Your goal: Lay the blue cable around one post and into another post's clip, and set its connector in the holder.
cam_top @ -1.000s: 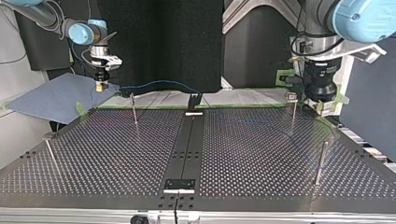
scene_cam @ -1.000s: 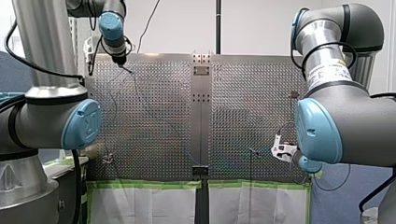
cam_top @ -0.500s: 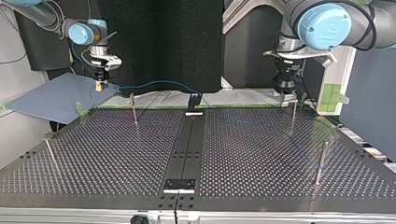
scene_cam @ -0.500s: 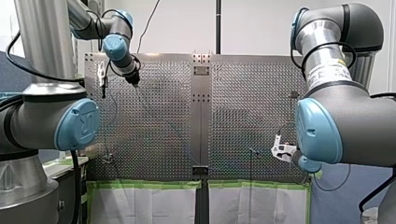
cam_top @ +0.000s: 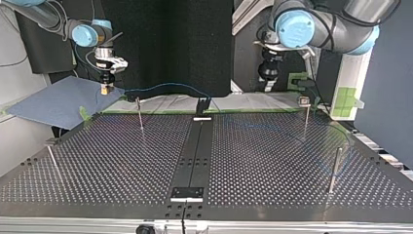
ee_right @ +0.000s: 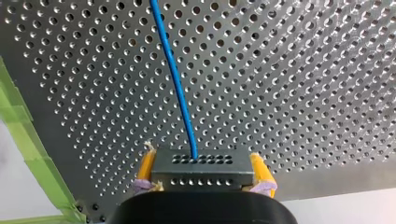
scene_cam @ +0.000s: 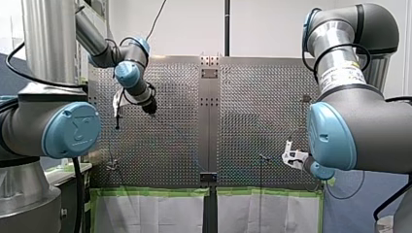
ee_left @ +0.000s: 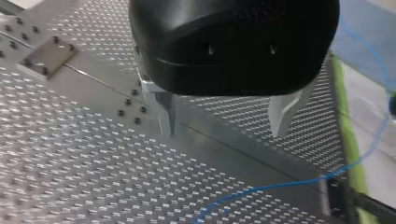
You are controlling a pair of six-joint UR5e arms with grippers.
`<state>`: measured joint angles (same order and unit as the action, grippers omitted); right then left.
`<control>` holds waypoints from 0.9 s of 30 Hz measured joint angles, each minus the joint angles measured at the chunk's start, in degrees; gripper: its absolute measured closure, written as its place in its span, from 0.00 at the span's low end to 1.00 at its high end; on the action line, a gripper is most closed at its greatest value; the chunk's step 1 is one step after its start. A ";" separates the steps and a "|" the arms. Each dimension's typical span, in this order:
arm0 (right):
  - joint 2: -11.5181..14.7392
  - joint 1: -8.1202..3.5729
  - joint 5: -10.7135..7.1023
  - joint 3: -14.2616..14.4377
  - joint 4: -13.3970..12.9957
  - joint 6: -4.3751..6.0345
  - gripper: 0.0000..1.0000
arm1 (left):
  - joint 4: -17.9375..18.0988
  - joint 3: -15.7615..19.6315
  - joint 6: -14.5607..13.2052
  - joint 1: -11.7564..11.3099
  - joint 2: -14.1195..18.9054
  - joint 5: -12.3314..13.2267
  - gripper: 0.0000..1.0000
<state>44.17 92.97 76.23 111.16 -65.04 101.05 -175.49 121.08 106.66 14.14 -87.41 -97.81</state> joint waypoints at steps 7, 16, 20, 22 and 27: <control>-0.01 0.07 -0.05 0.02 0.11 0.09 1.00 | 3.65 2.76 0.88 3.66 -3.66 -3.64 0.00; 0.00 -0.11 0.01 0.01 0.26 0.04 1.00 | 7.78 -0.25 2.97 7.79 -7.79 -7.77 0.00; 0.01 -0.17 0.05 0.02 0.30 0.04 1.00 | 9.86 -2.33 4.45 9.87 -9.87 -9.85 0.00; 0.01 -0.17 0.05 0.02 0.33 0.00 1.00 | 10.78 -3.22 5.29 10.78 -10.77 -10.76 0.00; 0.01 0.00 0.06 0.01 0.35 -0.04 1.00 | 13.19 -5.65 7.40 13.20 -13.20 -13.18 0.00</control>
<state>44.18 92.97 76.30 111.17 -64.70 101.01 -162.30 115.43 114.05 27.34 -100.61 -110.99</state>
